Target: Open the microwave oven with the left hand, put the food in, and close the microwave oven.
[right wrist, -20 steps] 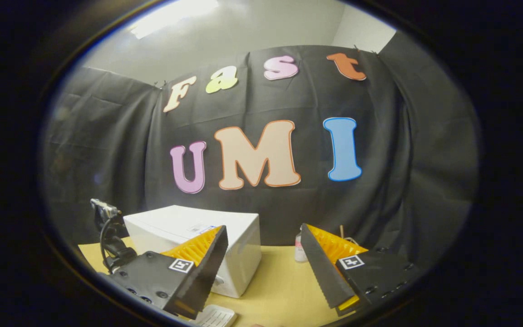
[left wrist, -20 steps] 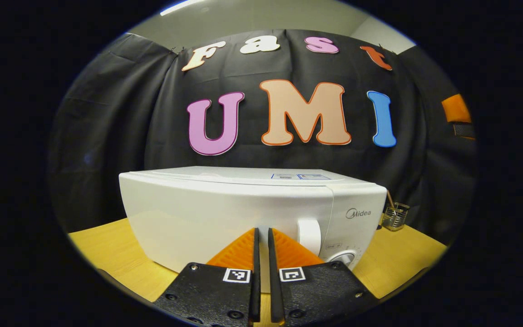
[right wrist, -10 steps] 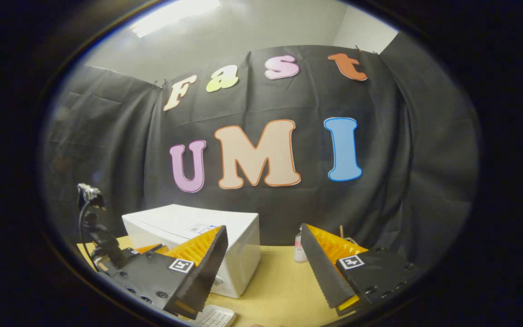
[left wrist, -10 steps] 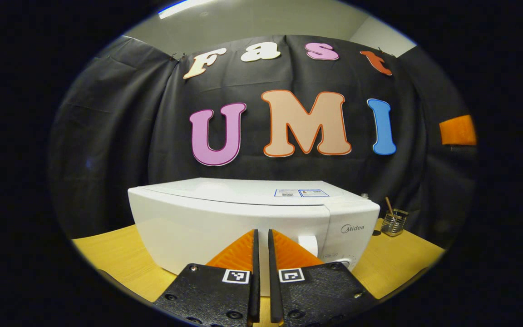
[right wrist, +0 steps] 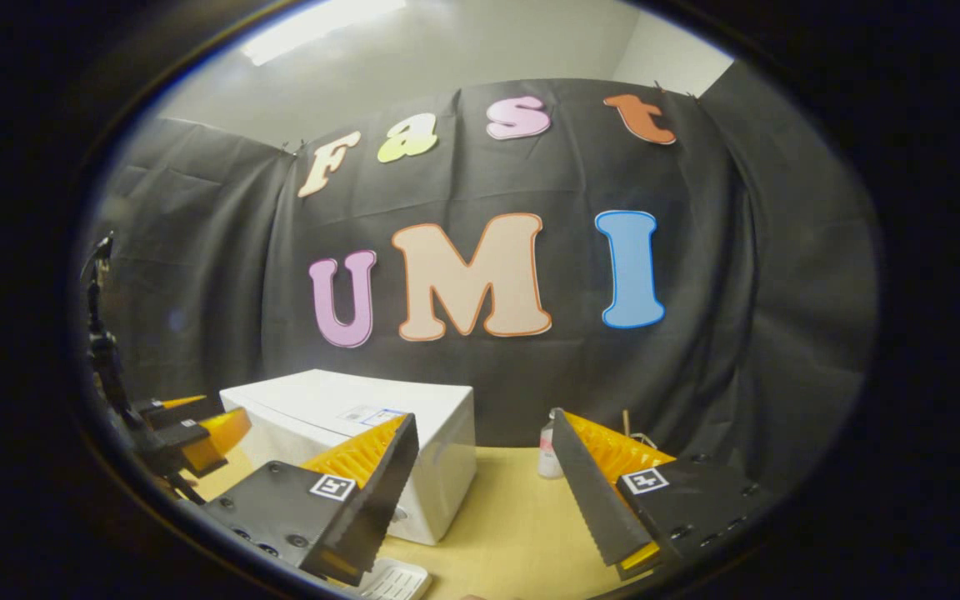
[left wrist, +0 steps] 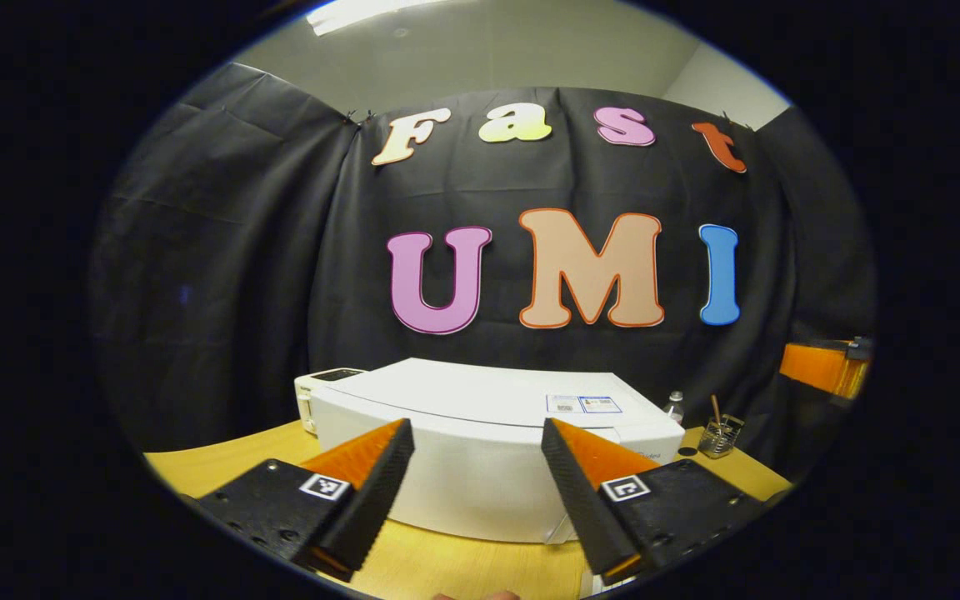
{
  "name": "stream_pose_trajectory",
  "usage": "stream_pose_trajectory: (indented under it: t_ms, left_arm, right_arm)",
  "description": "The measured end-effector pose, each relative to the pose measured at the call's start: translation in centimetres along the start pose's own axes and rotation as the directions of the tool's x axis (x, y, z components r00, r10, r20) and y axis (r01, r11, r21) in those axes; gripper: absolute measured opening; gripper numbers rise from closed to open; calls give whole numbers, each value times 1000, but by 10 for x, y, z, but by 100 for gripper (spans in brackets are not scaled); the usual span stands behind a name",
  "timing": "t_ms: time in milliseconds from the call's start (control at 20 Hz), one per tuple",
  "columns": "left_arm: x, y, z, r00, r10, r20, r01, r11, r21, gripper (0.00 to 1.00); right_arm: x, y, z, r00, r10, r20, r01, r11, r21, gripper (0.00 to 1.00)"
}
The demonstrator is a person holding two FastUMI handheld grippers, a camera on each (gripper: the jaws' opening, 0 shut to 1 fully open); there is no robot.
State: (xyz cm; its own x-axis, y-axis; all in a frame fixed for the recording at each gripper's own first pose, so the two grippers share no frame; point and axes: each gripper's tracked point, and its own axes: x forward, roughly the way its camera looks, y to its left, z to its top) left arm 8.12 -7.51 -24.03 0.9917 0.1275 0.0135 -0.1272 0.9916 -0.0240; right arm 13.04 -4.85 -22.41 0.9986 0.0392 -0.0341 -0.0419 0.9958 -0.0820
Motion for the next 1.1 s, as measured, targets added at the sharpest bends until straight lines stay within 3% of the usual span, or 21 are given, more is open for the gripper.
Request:
stream_pose_trajectory:
  t_ms: [50,250,1100]
  left_arm:
    - [-3,4,8,1000,11,12,-11,1000,0,99]
    - [-18,18,26,999,35,36,-36,999,12,93]
    - [-28,4,18,1000,-12,9,12,1000,9,96]
  right_arm:
    - [0,1,-1,1000,0,0,0,1000,-5,92]
    - [-2,7,-1,1000,14,0,-14,1000,-12,92]
    - [-7,15,0,999,47,0,-47,999,-26,92]
